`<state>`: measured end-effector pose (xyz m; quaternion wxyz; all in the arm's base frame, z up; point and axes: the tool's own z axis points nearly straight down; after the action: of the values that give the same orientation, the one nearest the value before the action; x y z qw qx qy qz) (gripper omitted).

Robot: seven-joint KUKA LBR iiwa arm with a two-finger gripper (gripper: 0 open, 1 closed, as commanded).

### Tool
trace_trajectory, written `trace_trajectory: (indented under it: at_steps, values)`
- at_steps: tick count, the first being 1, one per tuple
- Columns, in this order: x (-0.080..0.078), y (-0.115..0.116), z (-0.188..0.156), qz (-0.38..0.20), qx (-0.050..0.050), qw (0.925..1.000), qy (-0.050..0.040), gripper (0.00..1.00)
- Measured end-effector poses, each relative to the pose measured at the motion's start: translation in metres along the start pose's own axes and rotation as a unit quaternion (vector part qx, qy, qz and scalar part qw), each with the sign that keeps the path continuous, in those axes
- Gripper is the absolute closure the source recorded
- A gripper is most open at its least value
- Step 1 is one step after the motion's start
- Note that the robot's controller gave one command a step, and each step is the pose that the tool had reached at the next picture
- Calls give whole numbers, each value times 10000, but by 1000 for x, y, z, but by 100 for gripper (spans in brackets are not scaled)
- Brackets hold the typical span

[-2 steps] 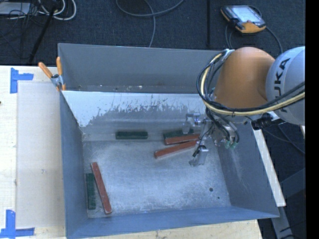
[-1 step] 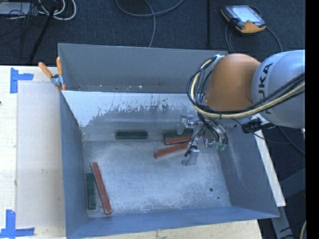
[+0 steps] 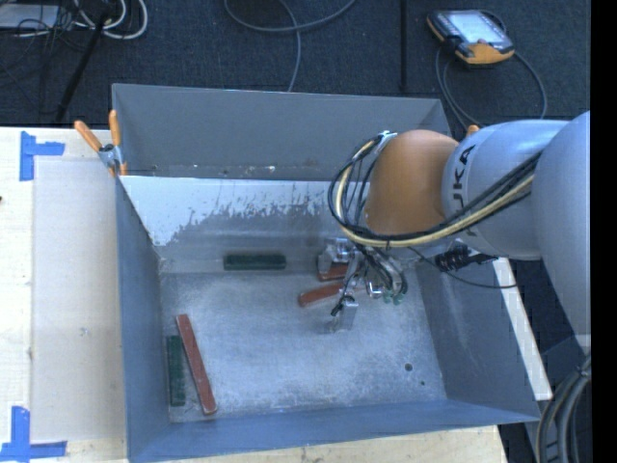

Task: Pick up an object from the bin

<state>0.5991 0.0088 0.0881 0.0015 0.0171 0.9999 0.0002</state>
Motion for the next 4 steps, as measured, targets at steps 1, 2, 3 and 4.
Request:
trace_trajectory:
  at_steps: [1, 2, 3, 4]
  values:
    - [1, 12, 14, 957, -9, 9954, -46, 100]
    - [1, 12, 14, 950, -7, 9955, -47, 100]
    - [1, 12, 14, 946, -6, 9955, -47, 100]
    - [1, 12, 14, 944, -6, 9955, -47, 100]
